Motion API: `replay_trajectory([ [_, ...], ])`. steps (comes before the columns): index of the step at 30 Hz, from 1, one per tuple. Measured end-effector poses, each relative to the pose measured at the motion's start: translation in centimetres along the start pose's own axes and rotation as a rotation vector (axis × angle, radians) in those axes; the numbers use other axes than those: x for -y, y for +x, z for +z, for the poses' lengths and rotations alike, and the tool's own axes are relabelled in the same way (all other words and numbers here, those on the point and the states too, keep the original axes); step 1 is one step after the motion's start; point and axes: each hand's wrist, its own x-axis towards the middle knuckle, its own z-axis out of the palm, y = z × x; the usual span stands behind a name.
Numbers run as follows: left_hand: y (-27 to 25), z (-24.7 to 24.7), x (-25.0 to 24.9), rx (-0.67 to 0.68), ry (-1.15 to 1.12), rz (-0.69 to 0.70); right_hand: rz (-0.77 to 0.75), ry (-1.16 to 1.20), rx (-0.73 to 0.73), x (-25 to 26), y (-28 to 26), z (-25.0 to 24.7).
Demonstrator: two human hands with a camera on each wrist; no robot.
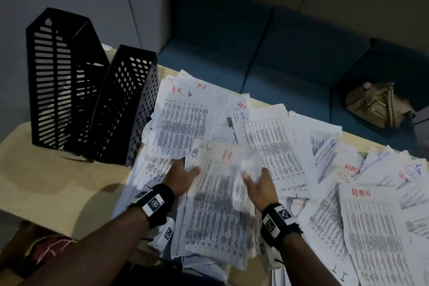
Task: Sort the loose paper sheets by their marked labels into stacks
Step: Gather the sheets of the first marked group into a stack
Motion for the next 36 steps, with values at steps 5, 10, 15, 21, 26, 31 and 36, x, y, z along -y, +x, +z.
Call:
replay_trajectory([
  [5, -0.4, -0.2, -1.1, 0.092, -0.152, 0.067, 0.017, 0.367, -0.060, 2.0, 0.6, -0.6],
  [10, -0.2, 0.1, -1.8, 0.192, -0.027, 0.238, 0.025, 0.304, 0.003, 1.4, 0.5, 1.2],
  [15, 0.0, -0.1, -1.7, 0.175, -0.047, 0.237, -0.187, 0.077, -0.097, 1.4, 1.8, 0.3],
  [21, -0.8, 0.4, -1.2, 0.099, -0.067, 0.134, -0.101, -0.038, -0.060, 2.5, 3.1, -0.7],
  [26, -2.0, -0.1, 0.9, 0.228, 0.055, -0.032, 0.019, -0.428, -0.241, -0.8, 4.9, -4.3],
  [31, -2.2, -1.3, 1.6, 0.191, 0.078, -0.084, 0.053, -0.726, -0.009, -3.2, 3.7, -4.1],
  [36, -1.6, -2.3, 1.9, 0.028, 0.011, -0.159, -0.049, -0.612, 0.025, -3.2, 2.2, -3.1],
])
